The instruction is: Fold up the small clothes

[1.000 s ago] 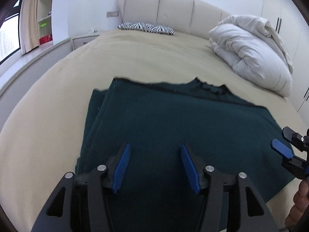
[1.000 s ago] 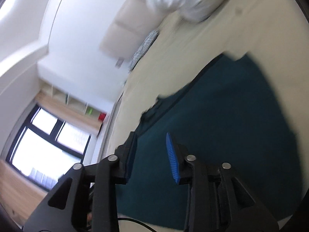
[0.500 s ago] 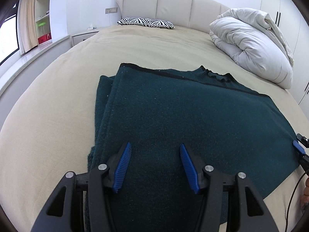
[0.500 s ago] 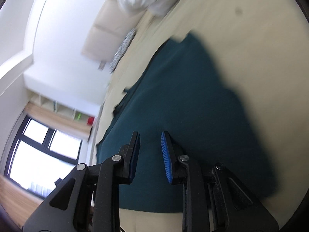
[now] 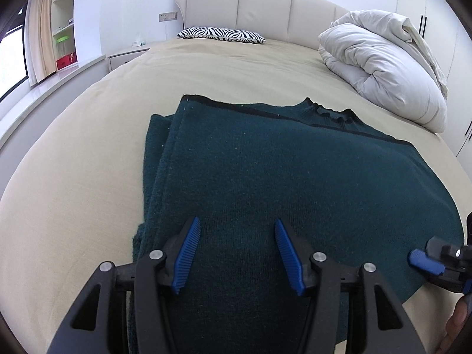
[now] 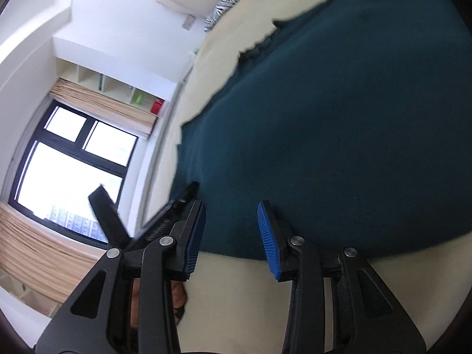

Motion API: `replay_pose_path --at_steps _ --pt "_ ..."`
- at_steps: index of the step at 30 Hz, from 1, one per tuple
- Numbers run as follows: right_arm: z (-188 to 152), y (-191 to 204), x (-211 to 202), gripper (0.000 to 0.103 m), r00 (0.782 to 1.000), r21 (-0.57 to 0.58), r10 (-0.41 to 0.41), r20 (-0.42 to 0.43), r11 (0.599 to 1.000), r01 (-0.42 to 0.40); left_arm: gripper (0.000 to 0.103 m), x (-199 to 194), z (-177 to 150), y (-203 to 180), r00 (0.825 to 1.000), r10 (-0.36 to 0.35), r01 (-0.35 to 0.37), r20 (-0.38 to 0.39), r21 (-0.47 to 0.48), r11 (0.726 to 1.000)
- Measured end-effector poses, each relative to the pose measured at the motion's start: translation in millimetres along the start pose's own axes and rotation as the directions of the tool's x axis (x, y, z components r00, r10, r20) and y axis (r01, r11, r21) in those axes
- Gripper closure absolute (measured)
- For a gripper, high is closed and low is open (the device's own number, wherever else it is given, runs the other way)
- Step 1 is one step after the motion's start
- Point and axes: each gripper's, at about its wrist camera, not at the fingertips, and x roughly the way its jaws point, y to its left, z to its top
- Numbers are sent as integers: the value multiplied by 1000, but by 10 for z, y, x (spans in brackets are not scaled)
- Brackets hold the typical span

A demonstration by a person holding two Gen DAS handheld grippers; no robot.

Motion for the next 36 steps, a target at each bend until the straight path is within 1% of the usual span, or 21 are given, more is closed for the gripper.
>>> replay_pose_path --at_steps 1,2,3,5,8,9,11,14,15,17,18,20,22,24,25,29,30,32,34,35,36 --pt "17 -101 28 68 1000 30 16 6 999 -17 46 2 -2 1 1000 -1 1 1 0 1000" --pt "93 -214 39 70 998 63 51 23 997 -52 46 3 -5 -1 1000 0 0 2 1 1000" --pt "114 -270 -28 70 997 87 61 46 994 -65 46 5 -6 -4 1000 1 -1 2 2 1000" --pt "147 -429 -271 68 994 108 44 99 993 -54 46 4 -6 -8 1000 1 -1 3 3 1000" --pt "190 -714 -731 68 981 157 -27 190 988 -3 46 7 -5 -11 1000 -2 2 3 1 1000" --pt "182 -814 -979 68 973 182 -54 224 983 13 46 8 -5 -11 1000 -1 1 3 2 1000" --pt "254 -1024 -1539 67 948 216 -129 291 974 66 46 9 -6 -11 1000 -1 1 3 1 1000" --pt "271 -1158 -2035 63 907 248 -202 369 962 114 46 12 -6 -16 1000 -4 4 3 1 1000" --pt "284 -1186 -2173 52 893 258 -228 388 957 133 46 11 -7 -16 1000 -4 4 3 1 1000" --pt "308 -1229 -2372 40 864 278 -287 415 944 180 46 12 -7 -17 1000 -6 6 3 -1 1000" --pt "329 -1254 -2430 40 859 282 -293 420 942 183 46 12 -7 -19 1000 -6 6 3 0 1000" --pt "388 -1317 -2504 40 870 280 -280 406 944 173 46 13 -8 -17 1000 -5 5 3 0 1000" --pt "434 -1327 -2434 40 896 252 -261 359 951 176 46 13 -8 -17 1000 -6 6 3 -1 1000" --pt "526 -1352 -2244 40 919 230 -273 286 950 211 46 13 -7 -16 1000 -9 9 3 -3 1000" --pt "524 -1363 -2182 40 921 230 -279 274 948 219 46 10 -4 -12 1000 -11 11 3 -4 1000" --pt "633 -1333 -1973 40 932 246 -261 251 948 199 46 9 -2 1 1000 -20 20 6 -9 1000" --pt "654 -1292 -1933 42 941 241 -243 234 952 186 46 10 -1 4 1000 -22 22 6 -10 1000" --pt "711 -1195 -1765 42 953 220 -248 176 953 207 46 10 -1 8 1000 -26 26 7 -12 1000" --pt "775 -1163 -1613 41 951 218 -281 126 943 250 46 11 -2 13 1000 -30 30 8 -15 999" --pt "804 -1173 -1584 41 952 240 -284 116 938 250 46 11 -3 16 999 -32 32 8 -17 999" --pt "831 -1183 -1574 42 958 267 -264 112 937 227 46 10 -6 20 999 -34 34 9 -19 999"
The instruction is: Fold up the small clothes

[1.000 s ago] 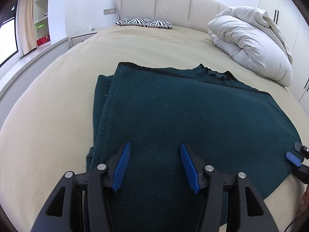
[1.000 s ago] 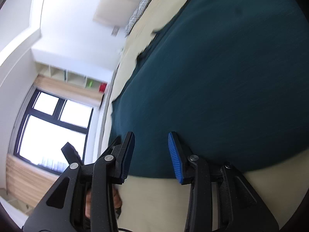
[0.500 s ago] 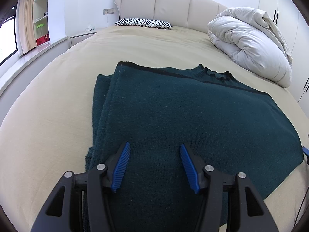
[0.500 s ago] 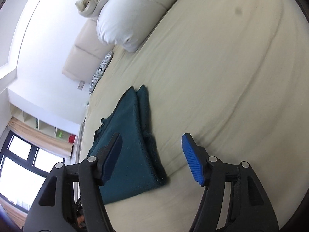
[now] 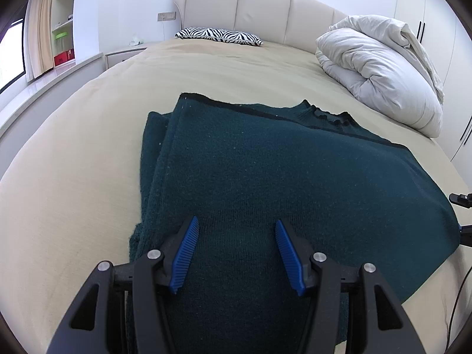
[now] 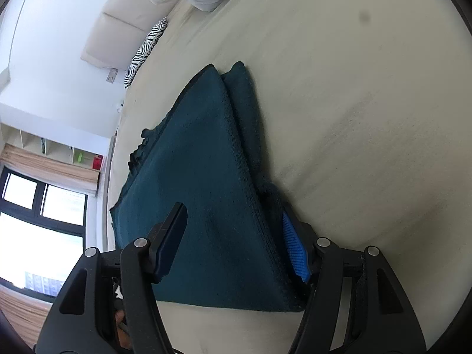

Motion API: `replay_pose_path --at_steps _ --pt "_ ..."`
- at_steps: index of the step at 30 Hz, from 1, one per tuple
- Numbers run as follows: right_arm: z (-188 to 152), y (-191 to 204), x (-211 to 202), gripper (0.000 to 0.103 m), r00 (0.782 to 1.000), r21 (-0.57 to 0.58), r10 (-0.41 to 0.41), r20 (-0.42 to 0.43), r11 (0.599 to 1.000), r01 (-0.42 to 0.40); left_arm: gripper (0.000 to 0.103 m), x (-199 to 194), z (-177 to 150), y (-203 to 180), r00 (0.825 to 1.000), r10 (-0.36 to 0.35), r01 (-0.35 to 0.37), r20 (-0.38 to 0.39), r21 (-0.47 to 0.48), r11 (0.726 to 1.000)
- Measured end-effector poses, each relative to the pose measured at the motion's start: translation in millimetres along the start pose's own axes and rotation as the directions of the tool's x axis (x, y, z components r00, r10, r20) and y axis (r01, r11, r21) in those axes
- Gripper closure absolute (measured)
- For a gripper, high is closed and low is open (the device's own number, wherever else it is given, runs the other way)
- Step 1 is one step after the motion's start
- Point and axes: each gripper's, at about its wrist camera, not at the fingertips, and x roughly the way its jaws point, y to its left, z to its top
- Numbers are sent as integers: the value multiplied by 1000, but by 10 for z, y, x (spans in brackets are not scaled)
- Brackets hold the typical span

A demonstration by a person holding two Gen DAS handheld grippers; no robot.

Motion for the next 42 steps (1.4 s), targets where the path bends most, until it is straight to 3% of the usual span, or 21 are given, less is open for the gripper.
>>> replay_pose_path --at_steps 1,3,7,13,19,24,31,33,35,36,39,42 --pt "22 4 16 43 1000 24 22 -8 999 -22 46 2 3 0 1000 -2 2 1 -2 1000" --pt "41 49 92 57 997 64 62 -36 996 -60 46 3 1 8 1000 -7 7 1 -5 1000" --pt "-3 201 221 57 997 28 53 -61 998 -51 46 0 -8 19 1000 -12 12 2 -10 1000" --pt "0 130 302 88 998 49 12 -64 999 -9 46 14 -3 24 1000 -20 20 3 -15 1000" --pt "-22 175 355 91 999 24 -18 -40 1000 19 46 14 -8 30 1000 -27 27 4 -21 999" --pt "-69 390 336 92 994 -34 -109 7 993 109 46 17 -2 46 999 -45 45 9 -35 998" --pt "-124 1110 300 92 959 -173 -260 112 945 276 46 -14 9 147 993 -113 115 23 -93 989" --pt "-203 1528 359 92 942 -254 -299 156 909 330 47 -45 12 221 987 -155 158 33 -132 979" --pt "-388 2040 464 92 934 -387 -304 188 851 355 50 -115 37 371 976 -214 219 46 -216 951" --pt "-585 2386 591 92 936 -499 -294 196 792 353 55 -157 41 457 969 -242 248 57 -266 931" --pt "-1380 3155 1083 92 953 -806 -264 148 527 271 55 -335 44 659 954 -278 299 111 -357 885" --pt "-1777 3284 1543 93 953 -879 -294 74 431 201 47 -419 123 743 943 -308 332 124 -387 860"
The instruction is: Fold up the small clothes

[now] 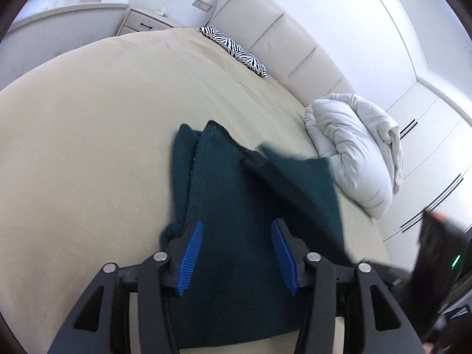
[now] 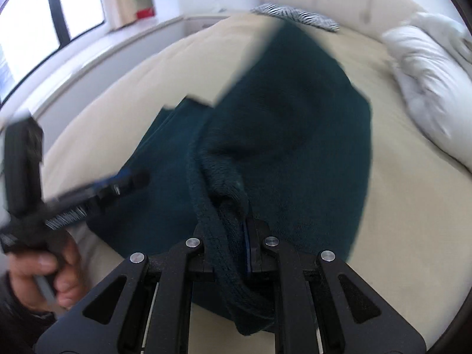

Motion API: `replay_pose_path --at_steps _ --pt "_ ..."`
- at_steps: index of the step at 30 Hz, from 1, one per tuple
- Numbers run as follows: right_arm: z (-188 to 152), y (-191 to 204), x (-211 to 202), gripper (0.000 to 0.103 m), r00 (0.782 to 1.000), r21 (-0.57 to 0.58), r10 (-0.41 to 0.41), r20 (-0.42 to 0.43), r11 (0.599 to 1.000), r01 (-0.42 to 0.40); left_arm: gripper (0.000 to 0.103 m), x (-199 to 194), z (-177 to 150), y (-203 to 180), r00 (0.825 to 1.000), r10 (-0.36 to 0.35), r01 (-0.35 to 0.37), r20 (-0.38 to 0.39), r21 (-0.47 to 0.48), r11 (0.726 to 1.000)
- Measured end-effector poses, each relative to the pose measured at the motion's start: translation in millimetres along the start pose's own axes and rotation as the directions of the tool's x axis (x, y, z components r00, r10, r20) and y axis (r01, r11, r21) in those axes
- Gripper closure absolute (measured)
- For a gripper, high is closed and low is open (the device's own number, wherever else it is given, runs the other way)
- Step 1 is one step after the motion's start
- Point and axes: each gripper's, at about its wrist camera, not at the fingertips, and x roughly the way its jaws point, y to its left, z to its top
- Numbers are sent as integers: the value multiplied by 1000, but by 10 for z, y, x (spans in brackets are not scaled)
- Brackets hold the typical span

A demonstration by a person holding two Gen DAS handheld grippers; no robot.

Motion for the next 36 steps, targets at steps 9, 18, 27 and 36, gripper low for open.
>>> replay_pose_path --at_steps 9,18,27,36 --pt "-193 281 160 91 998 -133 -50 35 990 55 36 371 269 -184 992 -49 44 -118 -48 998" --pt "-520 433 74 69 999 -200 6 54 980 5 76 970 295 -384 956 10 -9 -292 2 1000" --pt "-1020 -187 -648 59 977 -11 148 153 989 -148 90 887 369 -434 961 -19 24 -275 14 1000" --pt "-839 -588 -457 59 976 75 95 197 991 -111 90 546 718 -87 963 -2 2 -269 1 1000"
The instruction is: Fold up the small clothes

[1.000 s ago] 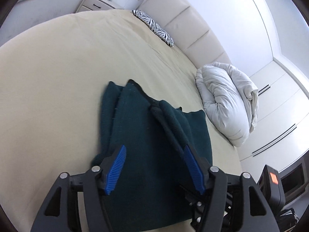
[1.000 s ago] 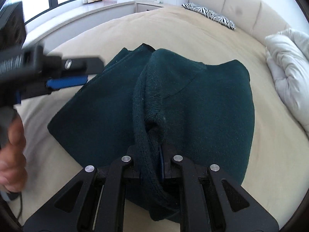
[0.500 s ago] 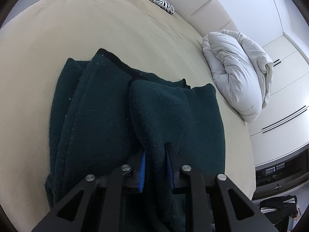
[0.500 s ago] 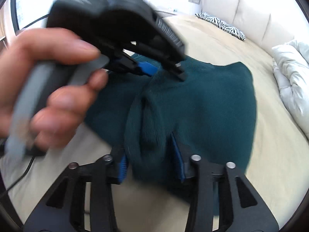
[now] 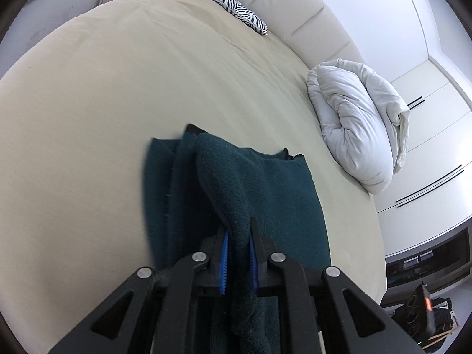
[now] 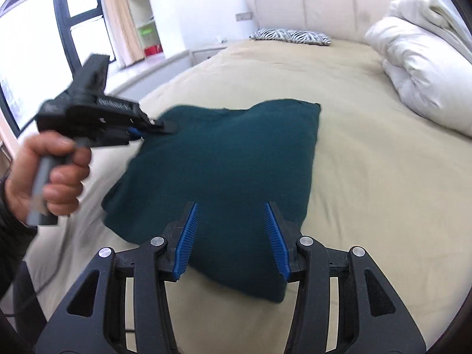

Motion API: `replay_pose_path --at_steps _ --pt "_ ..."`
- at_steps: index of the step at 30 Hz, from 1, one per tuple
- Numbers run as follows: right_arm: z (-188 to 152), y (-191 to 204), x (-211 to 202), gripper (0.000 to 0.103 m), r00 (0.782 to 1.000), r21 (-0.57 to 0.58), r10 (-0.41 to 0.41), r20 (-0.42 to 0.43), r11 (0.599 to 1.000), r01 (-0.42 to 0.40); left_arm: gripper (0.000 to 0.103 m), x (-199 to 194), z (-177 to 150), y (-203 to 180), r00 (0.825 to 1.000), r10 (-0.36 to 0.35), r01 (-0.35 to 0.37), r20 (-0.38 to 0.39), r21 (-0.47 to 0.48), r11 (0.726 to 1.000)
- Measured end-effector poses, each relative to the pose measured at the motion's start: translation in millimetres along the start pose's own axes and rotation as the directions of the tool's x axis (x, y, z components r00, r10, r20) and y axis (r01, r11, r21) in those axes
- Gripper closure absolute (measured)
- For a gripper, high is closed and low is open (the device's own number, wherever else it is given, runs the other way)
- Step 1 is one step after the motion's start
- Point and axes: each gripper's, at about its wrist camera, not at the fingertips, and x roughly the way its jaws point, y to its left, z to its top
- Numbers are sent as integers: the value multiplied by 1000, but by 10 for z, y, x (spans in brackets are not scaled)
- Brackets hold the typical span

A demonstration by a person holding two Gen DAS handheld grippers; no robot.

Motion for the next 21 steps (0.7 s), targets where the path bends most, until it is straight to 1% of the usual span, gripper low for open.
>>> replay_pose_path --at_steps 2,5,9,11,14,15,16,18,19,20,21 --pt "65 91 212 59 1000 -57 -9 -22 998 8 90 -43 58 78 1000 6 -6 -16 3 1000" --pt "83 159 510 59 998 -89 -11 -65 996 5 90 -71 113 211 999 29 -28 -30 15 999" --pt "66 261 655 59 996 -93 26 -88 995 -34 90 -79 111 478 999 24 -24 -25 -28 999" --pt "39 335 691 59 995 -109 39 -97 993 -50 90 9 93 555 999 31 -32 -25 -51 998" --pt "-65 343 826 57 990 -111 58 -127 991 -72 86 72 23 600 998 59 -59 -11 -64 996" --pt "-97 322 864 56 991 -106 58 -122 992 -71 83 48 3 578 998 63 -62 7 -62 996" --pt "-122 273 879 56 992 -87 68 -108 993 -77 79 14 -14 549 996 81 -80 20 -56 995" --pt "-138 183 852 56 991 -35 93 -100 995 -97 78 -133 -57 424 981 176 -175 76 -21 984" --pt "-148 190 805 56 990 -30 97 -102 994 -101 78 -228 -86 332 969 214 -216 120 1 976" --pt "-151 160 745 57 989 -27 103 -109 994 -107 78 -325 -135 222 956 243 -251 165 31 967" --pt "-133 102 676 57 987 -14 116 -113 993 -119 78 -409 -207 98 945 256 -276 204 74 958"
